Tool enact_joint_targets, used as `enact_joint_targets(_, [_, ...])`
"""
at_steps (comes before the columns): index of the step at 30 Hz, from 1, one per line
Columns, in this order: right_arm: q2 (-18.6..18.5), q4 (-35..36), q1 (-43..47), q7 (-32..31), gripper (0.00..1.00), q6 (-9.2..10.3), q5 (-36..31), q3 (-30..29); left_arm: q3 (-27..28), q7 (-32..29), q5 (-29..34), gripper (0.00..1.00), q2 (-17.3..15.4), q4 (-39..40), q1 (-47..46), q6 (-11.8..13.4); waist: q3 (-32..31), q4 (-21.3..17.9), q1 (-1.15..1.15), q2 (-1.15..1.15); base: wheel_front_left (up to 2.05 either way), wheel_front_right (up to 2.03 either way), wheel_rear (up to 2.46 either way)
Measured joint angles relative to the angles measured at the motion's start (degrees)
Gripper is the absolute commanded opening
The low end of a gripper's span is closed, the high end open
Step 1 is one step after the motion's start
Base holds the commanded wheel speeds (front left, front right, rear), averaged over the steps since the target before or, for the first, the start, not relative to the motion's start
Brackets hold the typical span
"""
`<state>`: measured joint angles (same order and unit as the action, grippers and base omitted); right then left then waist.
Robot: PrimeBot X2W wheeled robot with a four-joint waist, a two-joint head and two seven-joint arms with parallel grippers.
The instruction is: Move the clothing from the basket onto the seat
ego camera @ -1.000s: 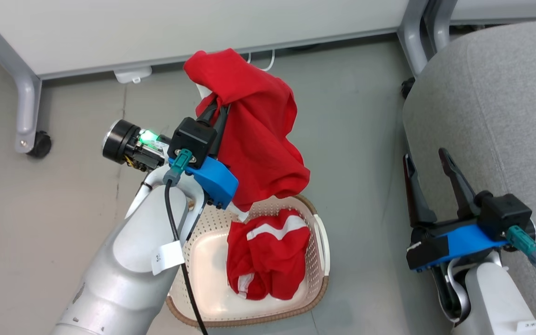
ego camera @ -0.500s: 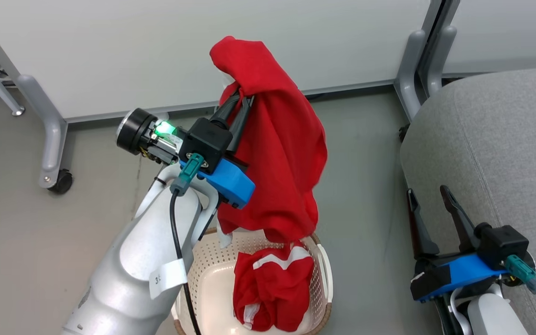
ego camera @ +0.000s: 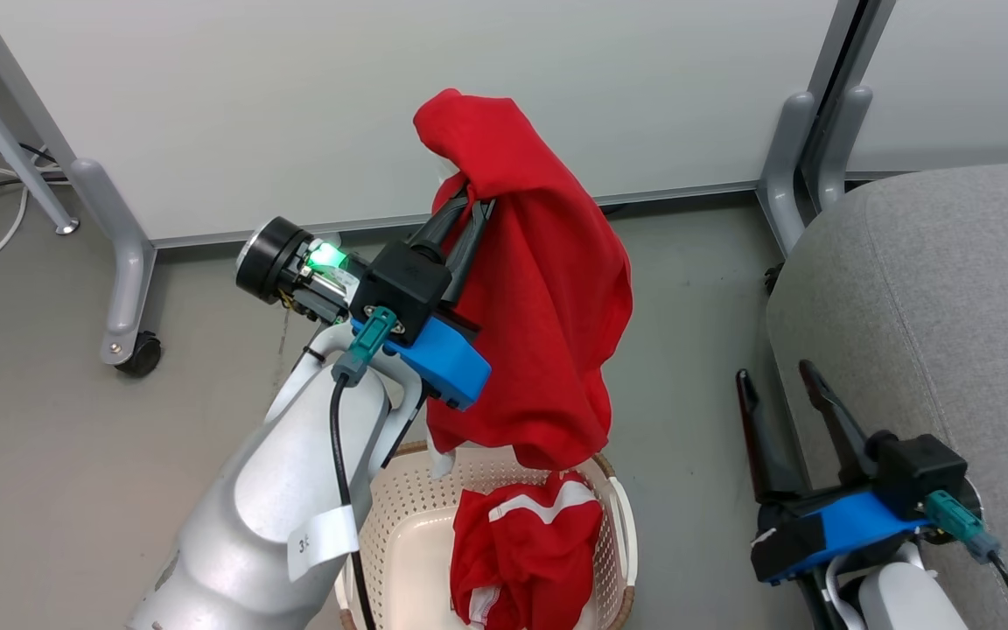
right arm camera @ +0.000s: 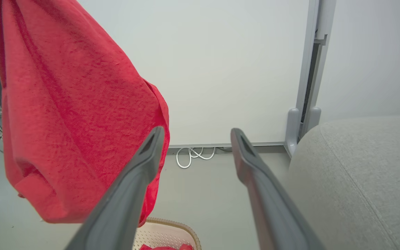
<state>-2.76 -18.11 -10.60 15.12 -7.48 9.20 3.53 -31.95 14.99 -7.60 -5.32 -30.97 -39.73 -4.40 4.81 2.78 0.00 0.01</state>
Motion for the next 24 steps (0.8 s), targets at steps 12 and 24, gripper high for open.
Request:
enact_joint_targets(12, [0.0,3.26,-6.92,0.01,1.0,0.0,0.42,12.59,-1.16,-0.01,-0.41,0.0,0.11,0.83,-0.22,0.32,1.44,0.83,0.0,0.0,0.0,0.0,0.0])
enact_joint_targets(24, [0.01,-2.85,-19.18,0.01,1.0,0.0,0.51,19.44,-4.07,-0.18,-0.49,0.0,1.38,2.23,-2.77,0.33,4.38,2.76,0.0,0.0,0.0,0.0,0.0])
